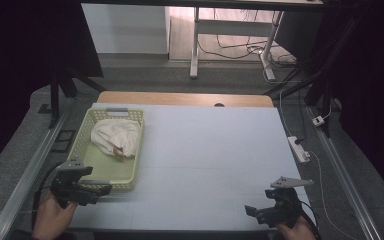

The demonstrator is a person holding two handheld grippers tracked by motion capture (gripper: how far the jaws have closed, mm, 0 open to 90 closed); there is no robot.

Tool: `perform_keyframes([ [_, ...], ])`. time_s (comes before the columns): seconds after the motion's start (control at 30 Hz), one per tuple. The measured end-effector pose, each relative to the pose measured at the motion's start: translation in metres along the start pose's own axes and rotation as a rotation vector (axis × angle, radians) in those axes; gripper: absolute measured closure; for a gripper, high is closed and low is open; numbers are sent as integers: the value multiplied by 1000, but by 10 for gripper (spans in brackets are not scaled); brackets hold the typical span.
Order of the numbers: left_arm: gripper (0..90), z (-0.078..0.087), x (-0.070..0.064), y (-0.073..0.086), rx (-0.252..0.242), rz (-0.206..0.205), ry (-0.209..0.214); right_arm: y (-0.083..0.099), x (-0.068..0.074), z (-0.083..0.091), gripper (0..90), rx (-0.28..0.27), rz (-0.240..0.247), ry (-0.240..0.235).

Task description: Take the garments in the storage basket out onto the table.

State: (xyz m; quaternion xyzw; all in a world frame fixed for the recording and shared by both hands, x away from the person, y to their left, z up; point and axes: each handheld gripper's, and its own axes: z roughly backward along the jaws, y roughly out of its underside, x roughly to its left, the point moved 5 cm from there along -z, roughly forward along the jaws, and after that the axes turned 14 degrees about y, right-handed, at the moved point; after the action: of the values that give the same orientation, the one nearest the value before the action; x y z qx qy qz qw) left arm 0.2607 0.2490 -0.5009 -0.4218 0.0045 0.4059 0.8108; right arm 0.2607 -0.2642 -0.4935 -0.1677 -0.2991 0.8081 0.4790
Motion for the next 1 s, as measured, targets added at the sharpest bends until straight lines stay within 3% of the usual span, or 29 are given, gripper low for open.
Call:
perform_keyframes([
  [0.3,0,-10,7,-21,-34,-25,17,0,0,0,11,8,2,-3],
  [0.63,0,-25,15,-41,-7,-53,22,0,0,0,11,8,3,-4],
  [1.0,3,-36,30,-64,-38,-42,34,0,0,-1,11,8,2,-7],
])
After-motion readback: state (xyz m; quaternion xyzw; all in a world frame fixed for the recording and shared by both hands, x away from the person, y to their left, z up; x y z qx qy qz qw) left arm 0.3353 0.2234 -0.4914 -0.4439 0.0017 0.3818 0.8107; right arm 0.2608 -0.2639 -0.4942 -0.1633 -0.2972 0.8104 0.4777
